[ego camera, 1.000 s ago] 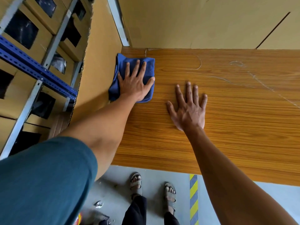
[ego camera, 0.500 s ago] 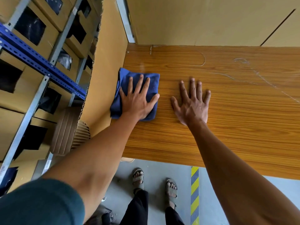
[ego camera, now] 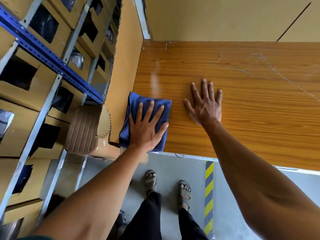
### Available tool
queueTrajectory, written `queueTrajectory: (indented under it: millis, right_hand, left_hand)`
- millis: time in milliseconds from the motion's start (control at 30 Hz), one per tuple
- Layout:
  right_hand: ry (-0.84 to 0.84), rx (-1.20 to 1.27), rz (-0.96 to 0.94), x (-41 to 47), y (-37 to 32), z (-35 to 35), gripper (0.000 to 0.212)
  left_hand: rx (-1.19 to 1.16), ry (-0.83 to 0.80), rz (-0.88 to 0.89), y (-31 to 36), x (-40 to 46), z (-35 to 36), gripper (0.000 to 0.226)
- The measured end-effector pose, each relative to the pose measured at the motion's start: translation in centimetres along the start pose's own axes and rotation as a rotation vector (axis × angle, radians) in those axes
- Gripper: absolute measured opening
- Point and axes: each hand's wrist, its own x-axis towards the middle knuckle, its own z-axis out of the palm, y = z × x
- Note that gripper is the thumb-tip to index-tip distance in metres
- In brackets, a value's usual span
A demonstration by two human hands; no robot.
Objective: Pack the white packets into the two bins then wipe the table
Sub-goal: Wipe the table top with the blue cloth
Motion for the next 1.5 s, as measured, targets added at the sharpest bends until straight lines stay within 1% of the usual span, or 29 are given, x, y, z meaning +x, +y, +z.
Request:
queueTrajectory:
  millis: [100, 200, 300, 367, 433, 533, 633, 733, 867, 933, 1000, 1067, 1167, 1233, 1367, 1433, 1500]
  right_hand:
    - [0.007, -0.003, -0.02, -2.7, -1.2, 0.6, 0.078]
    - [0.02, 0.008, -0.007, -3.6, -1.8, 1.0, 0.077]
    - [0.025, 0.0, -0.009, -3.3, -1.7, 1.3, 0.076]
    - [0.031, 0.004, 0.003, -3.2, -1.5, 1.3, 0.075]
    - [0.037, 0.012, 0.003, -3.2, -1.7, 1.1, 0.075]
    - [0.047, 0.023, 0.002, -3.5, -1.9, 0.8, 0.074]
    - [0.046, 0.015, 0.004, -3.6, -2.0, 0.8, 0.074]
    - [0.043, 0.013, 0.009, -3.5, -2.1, 0.9, 0.074]
    - [0.051, 0.012, 0.01, -3.3, -2.1, 1.2, 0.073]
    - [0.053, 0.008, 0.009, -3.2, -2.1, 1.2, 0.074]
    - [0.052, 0.014, 0.007, -3.3, -2.0, 1.1, 0.074]
    - [0.047, 0.015, 0.006, -3.4, -2.1, 1.0, 0.074]
    - [0.043, 0.012, 0.004, -3.4, -2.0, 0.8, 0.074]
    - [0.037, 0.015, 0.004, -3.5, -2.0, 0.8, 0.074]
    - [0.038, 0.008, 0.01, -3.3, -2.1, 0.9, 0.074]
    - [0.042, 0.006, 0.011, -3.3, -2.0, 1.1, 0.074]
    - [0.04, 0.01, 0.008, -3.2, -2.0, 1.2, 0.074]
  left_hand:
    - [-0.001, 0.004, 0.015, -0.3, 0.9, 0.0, 0.069]
    - [-0.056, 0.017, 0.008, -0.7, 6.0, -0.5, 0.068]
    - [-0.037, -0.009, -0.006, -0.8, 9.8, -0.9, 0.069]
    - [-0.029, 0.021, 0.014, -0.8, 9.1, -0.6, 0.069]
    - [-0.023, 0.073, 0.049, -1.3, 5.6, -0.1, 0.067]
    - [-0.035, 0.051, 0.092, -1.9, -0.1, 0.3, 0.068]
    - [-0.026, 0.057, 0.091, -1.9, -2.1, 0.2, 0.07]
    - [-0.025, 0.049, 0.108, -1.9, -0.4, 0.4, 0.07]
    - [-0.054, 0.079, 0.087, -2.0, 6.6, -0.2, 0.069]
    - [-0.035, 0.068, 0.072, -1.9, 8.8, -0.3, 0.069]
    - [-0.032, 0.087, 0.081, -1.9, 8.1, -0.1, 0.068]
    - [-0.035, 0.116, 0.107, -2.2, 4.8, 0.2, 0.066]
    - [-0.042, 0.106, 0.15, -2.6, -0.7, 0.7, 0.067]
    - [-0.039, 0.105, 0.143, -2.6, -2.2, 0.7, 0.068]
    - [-0.008, 0.077, 0.137, -2.5, -0.7, 0.5, 0.07]
    - [-0.016, 0.08, 0.122, -2.5, 1.5, 0.7, 0.069]
    - [-0.051, 0.105, 0.066, -2.0, 5.1, 0.4, 0.069]
